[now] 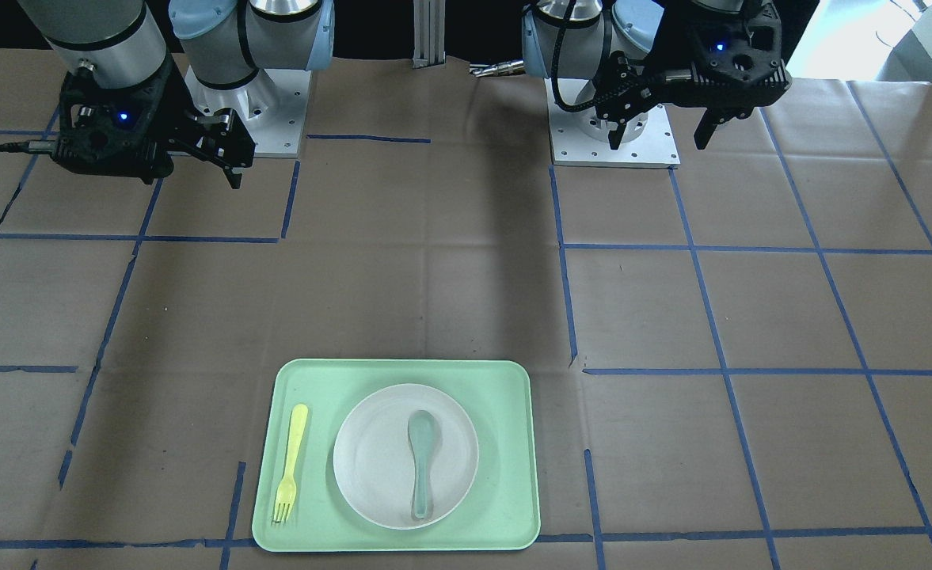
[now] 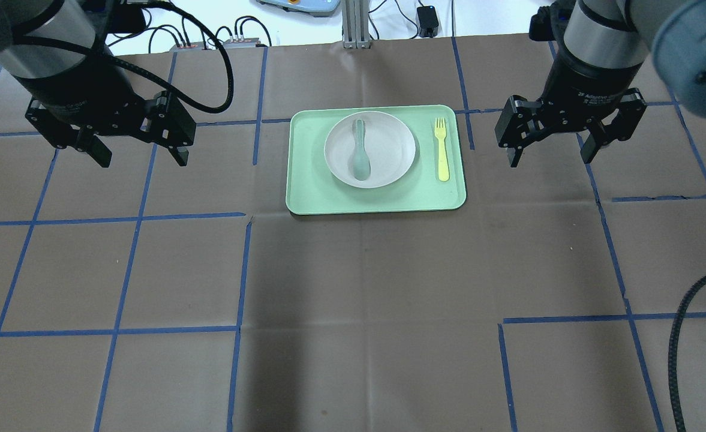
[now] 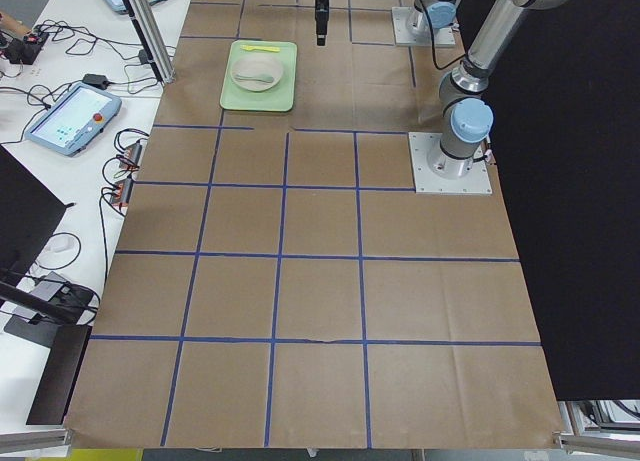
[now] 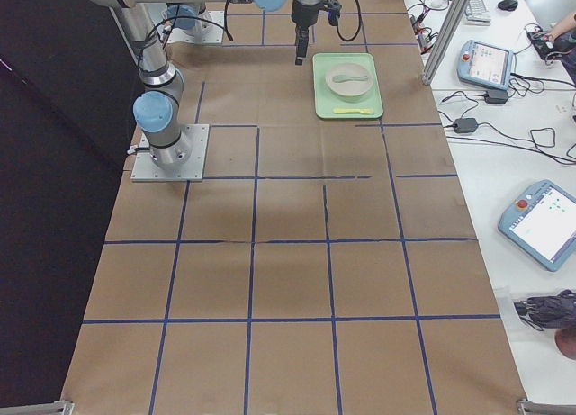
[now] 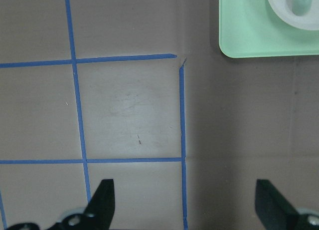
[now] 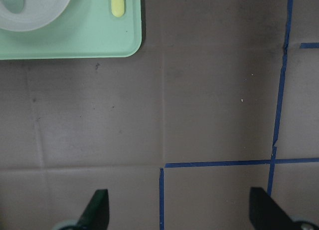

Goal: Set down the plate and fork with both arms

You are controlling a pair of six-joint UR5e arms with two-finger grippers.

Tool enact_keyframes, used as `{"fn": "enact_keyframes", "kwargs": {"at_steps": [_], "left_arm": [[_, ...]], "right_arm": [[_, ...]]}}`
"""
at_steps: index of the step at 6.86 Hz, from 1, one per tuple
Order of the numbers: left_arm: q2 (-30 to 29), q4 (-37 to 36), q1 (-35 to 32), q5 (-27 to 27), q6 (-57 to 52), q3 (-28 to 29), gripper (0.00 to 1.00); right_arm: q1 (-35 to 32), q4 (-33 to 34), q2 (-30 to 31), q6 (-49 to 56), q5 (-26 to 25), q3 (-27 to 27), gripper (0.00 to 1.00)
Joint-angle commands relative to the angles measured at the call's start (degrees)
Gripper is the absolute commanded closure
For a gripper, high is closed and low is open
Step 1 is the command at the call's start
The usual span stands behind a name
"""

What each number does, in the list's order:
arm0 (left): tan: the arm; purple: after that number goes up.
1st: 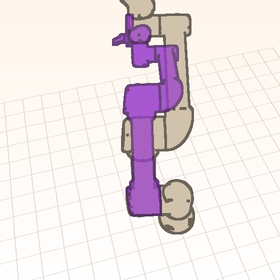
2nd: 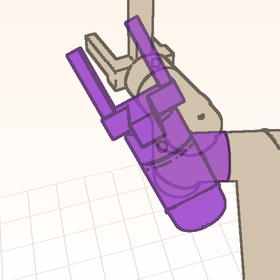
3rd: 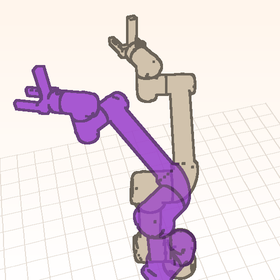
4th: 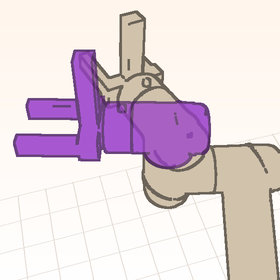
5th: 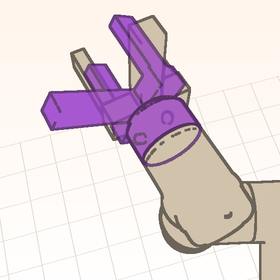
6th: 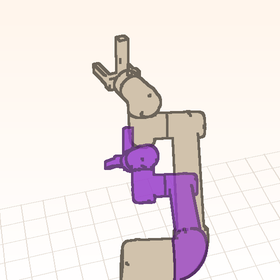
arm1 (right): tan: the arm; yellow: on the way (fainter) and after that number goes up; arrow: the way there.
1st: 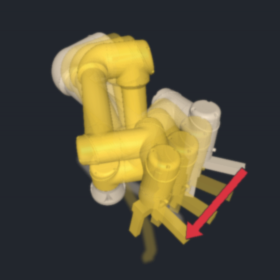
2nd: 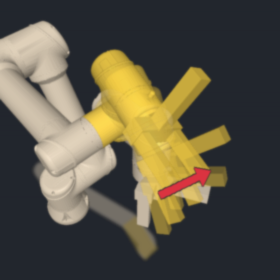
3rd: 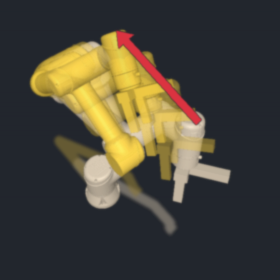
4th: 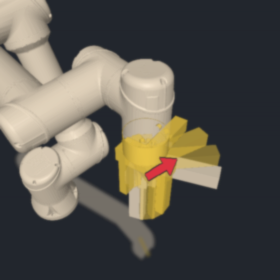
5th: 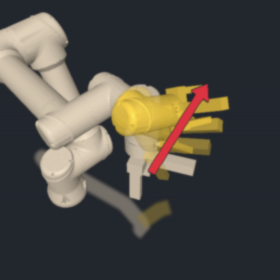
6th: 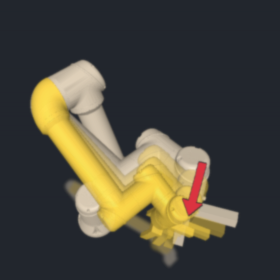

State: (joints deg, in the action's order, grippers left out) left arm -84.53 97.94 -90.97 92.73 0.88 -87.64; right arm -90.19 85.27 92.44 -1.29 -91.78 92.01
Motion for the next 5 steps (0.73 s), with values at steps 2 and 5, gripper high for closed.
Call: {"fn": "enact_keyframes", "kwargs": {"at_steps": [2,5], "left_arm": [[0.0,0.1,0.0,0.0,0.1,0.0,0.00],[0.0,0.2,0.0,0.0,0.1,-0.1,0.00]], "right_arm": [[-0.9,3.9,1.0,0.1,2.3,1.4,0.00],[-0.9,4.4,0.5,0.6,1.5,1.3,0.00]]}}
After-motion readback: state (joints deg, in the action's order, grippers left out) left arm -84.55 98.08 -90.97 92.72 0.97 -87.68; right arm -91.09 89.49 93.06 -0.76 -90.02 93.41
